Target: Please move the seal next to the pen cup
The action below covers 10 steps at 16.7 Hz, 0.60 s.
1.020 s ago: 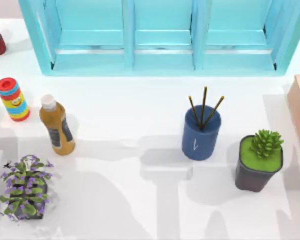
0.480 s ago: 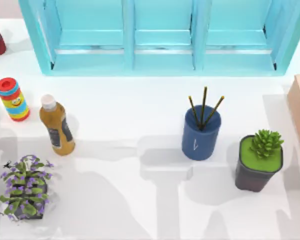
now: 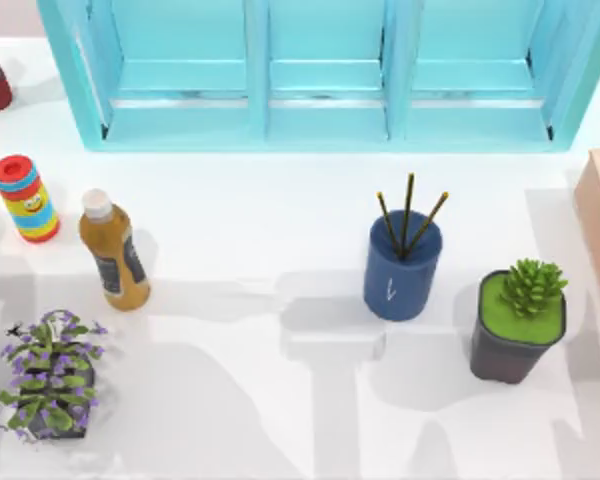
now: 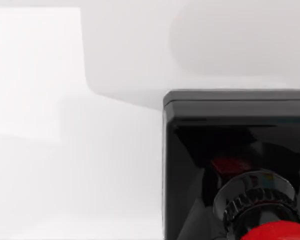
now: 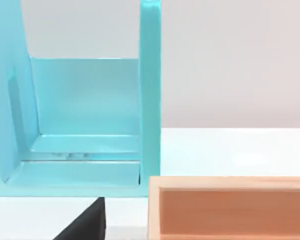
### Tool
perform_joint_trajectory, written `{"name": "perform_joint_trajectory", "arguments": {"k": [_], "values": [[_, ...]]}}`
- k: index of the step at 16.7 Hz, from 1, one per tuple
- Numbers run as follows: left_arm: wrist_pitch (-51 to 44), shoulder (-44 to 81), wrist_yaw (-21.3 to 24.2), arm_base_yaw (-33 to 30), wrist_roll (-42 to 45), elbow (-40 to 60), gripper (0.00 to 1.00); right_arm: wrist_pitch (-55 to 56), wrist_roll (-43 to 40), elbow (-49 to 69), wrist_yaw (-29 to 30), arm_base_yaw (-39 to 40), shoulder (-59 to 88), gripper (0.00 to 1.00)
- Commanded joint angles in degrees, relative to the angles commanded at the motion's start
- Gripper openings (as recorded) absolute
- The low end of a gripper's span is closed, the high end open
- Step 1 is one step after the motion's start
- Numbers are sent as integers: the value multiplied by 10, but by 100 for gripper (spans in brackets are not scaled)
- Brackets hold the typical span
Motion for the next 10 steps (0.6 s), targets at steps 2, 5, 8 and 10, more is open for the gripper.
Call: {"name": "perform_joint_trajectory", "arguments": {"k": [2, 5, 8, 10], "values": [[0, 0, 0, 0, 0, 0, 0, 0, 0, 0, 0, 0, 0, 100], [0, -1, 0, -1, 0, 0, 0, 0, 0, 0, 0, 0, 0, 100], [-23, -3, 0, -22, -20, 22, 0, 0, 0, 0, 0, 0, 0, 100], [-68, -11, 0, -61, -58, 60, 0, 0, 0, 0, 0, 0, 0, 100]]}}
